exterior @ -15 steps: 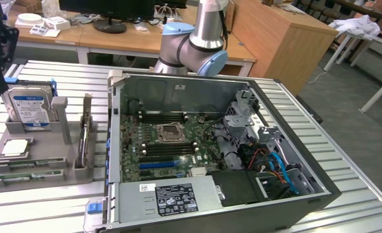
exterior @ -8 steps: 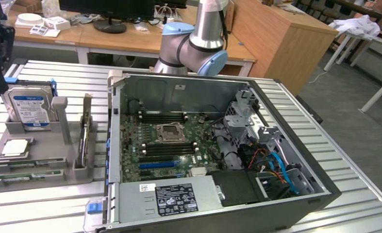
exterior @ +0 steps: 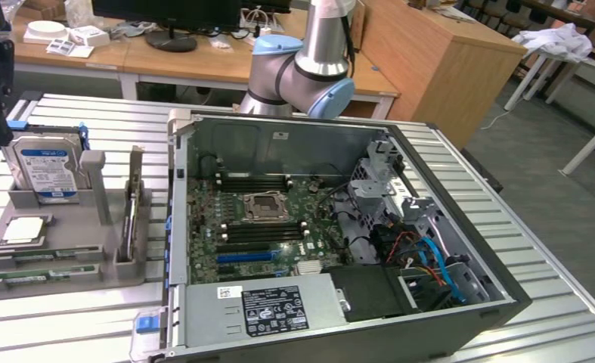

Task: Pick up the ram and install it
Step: 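Pick up the ram and move it above insertion slot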

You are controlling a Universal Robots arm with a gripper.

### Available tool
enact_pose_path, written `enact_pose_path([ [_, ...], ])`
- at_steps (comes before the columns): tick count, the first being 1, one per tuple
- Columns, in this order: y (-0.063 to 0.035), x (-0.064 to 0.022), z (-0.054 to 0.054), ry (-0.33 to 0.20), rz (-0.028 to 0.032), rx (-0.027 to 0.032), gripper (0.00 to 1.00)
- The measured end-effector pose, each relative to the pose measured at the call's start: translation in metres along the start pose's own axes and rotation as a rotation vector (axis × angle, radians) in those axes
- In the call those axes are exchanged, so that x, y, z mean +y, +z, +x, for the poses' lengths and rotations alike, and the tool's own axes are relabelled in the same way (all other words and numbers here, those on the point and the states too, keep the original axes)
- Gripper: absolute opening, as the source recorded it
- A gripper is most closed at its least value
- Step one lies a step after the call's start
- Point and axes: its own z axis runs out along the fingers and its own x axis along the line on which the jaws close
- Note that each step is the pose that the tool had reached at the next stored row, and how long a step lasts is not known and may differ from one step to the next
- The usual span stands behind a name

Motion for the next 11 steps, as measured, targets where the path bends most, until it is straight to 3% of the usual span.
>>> enact_pose_path([
  [4,0.0000,0.0000,0.0000,-0.062,0.0018,0.0014,0.11],
  [11,0.0001,0.0000,0.0000,-0.063,0.0016,0.0016,0.11],
])
